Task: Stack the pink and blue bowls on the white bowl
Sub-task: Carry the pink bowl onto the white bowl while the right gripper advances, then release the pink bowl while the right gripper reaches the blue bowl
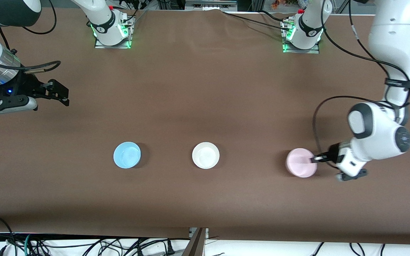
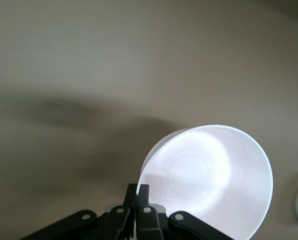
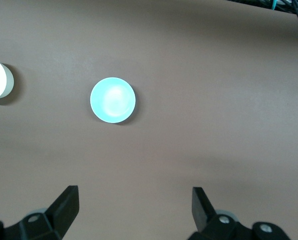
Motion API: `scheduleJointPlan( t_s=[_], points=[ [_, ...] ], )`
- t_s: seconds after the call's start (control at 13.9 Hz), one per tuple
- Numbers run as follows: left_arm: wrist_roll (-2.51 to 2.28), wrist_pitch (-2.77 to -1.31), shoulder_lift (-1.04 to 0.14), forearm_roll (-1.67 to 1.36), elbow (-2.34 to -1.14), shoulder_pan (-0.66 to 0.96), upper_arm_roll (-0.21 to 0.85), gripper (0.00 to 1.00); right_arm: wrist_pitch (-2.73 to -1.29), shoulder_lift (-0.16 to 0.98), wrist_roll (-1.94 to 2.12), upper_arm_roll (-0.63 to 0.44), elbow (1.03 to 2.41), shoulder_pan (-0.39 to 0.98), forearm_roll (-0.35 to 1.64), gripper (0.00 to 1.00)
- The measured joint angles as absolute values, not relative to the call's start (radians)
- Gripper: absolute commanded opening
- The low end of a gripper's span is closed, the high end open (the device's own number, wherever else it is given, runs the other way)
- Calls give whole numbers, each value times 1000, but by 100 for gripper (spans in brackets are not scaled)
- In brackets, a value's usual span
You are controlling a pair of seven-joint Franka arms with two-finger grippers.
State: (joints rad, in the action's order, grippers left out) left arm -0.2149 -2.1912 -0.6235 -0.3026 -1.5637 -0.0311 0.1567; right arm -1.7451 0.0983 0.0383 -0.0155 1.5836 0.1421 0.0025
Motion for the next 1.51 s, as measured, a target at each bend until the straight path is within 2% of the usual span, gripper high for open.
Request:
scheduleJointPlan(
  t_s=[0.29, 0.5, 0.72, 1.01, 1.29, 1.51],
  points=[
    [-529, -2191, -632, -227, -1501, 161, 209, 0, -1745, 183, 38, -15, 1587, 142, 3, 100],
    [-716, -2207, -692, -188, -1406, 292, 208, 0, -1759, 260, 38, -16, 1588, 142, 2, 100],
    [-770, -2245, -759, -185, -1349, 383, 206, 0, -1760, 267, 39, -47, 1579, 130, 2, 100],
    [-811, -2285, -813, -128, -1330, 433, 206, 0, -1748, 268, 54, -50, 1578, 115, 5, 100],
    [-816, -2286, -820, -117, -1328, 439, 203, 0, -1734, 273, 40, -34, 1580, 192, 9, 100],
    [-816, -2298, -829, -113, -1328, 439, 200, 0, -1779, 325, 38, -36, 1573, 198, 51, 100]
  ],
)
